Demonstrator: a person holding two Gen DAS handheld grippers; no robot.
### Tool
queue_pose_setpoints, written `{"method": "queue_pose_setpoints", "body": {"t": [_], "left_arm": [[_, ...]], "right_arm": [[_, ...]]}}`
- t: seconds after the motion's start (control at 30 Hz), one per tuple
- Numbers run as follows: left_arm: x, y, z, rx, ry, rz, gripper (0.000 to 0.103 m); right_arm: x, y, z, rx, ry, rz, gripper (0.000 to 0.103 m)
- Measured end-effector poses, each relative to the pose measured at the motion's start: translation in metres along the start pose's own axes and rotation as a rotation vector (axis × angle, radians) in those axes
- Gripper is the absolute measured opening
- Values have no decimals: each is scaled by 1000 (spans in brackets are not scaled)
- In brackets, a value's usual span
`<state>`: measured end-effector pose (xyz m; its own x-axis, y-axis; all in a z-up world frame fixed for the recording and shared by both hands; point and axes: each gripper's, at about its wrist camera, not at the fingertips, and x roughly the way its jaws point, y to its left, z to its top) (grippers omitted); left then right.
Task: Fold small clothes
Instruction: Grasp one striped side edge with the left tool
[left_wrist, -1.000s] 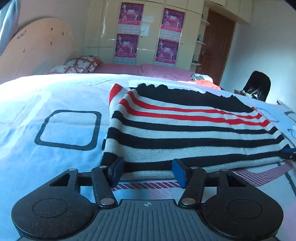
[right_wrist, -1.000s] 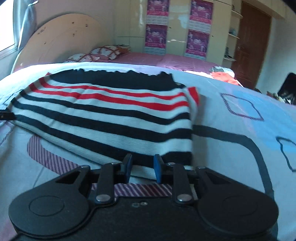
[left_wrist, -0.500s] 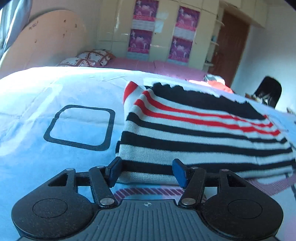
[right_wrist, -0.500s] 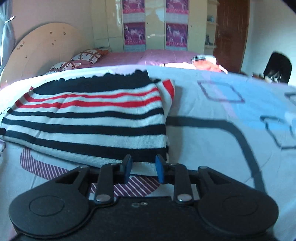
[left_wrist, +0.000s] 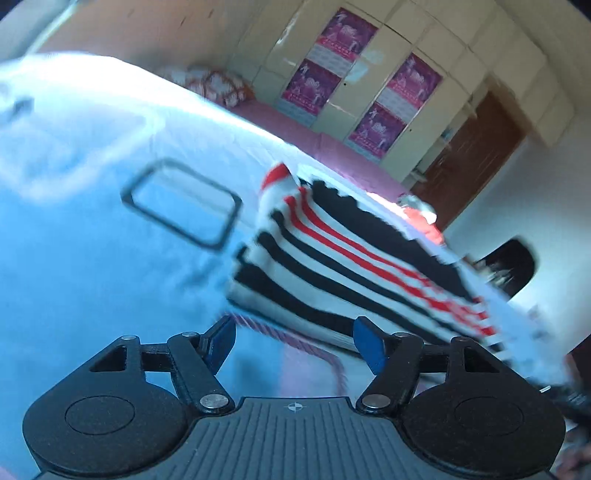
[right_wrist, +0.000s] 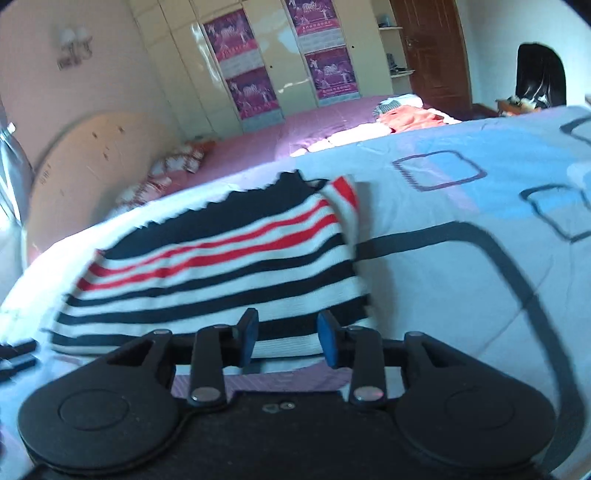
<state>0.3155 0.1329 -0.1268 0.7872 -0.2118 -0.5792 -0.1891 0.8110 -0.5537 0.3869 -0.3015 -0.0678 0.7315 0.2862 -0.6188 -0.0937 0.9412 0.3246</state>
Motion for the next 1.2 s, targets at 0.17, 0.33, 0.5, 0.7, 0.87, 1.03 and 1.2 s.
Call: {"method": "queue_pose_setpoints", "body": {"t": [0.17,0.33,0.5,0.7,0.87,1.03,1.2], "left_arm": [[19,18,-17,-226,10,-78,57],[37,27,-26,-310,-18,-90,49],[57,22,-22,-308,-42,-92,49],[80,21,-6,-329,-65,-94,49],[95,21,4,-339,-83,-93,49],[116,15,13,-342,-106,-87,49],[122,12,15,-346,-149,-75,49]], "right_arm": [[4,33,-6,36,-16,107,23],[12,44,-4,42,2,142,19],[20,45,-4,34,15,137,21],[34,42,-1,28,37,132,21],[47,42,9,19,42,140,22],[69,48,20,6,47,151,22],[94,64,26,-63,53,124,11]]}}
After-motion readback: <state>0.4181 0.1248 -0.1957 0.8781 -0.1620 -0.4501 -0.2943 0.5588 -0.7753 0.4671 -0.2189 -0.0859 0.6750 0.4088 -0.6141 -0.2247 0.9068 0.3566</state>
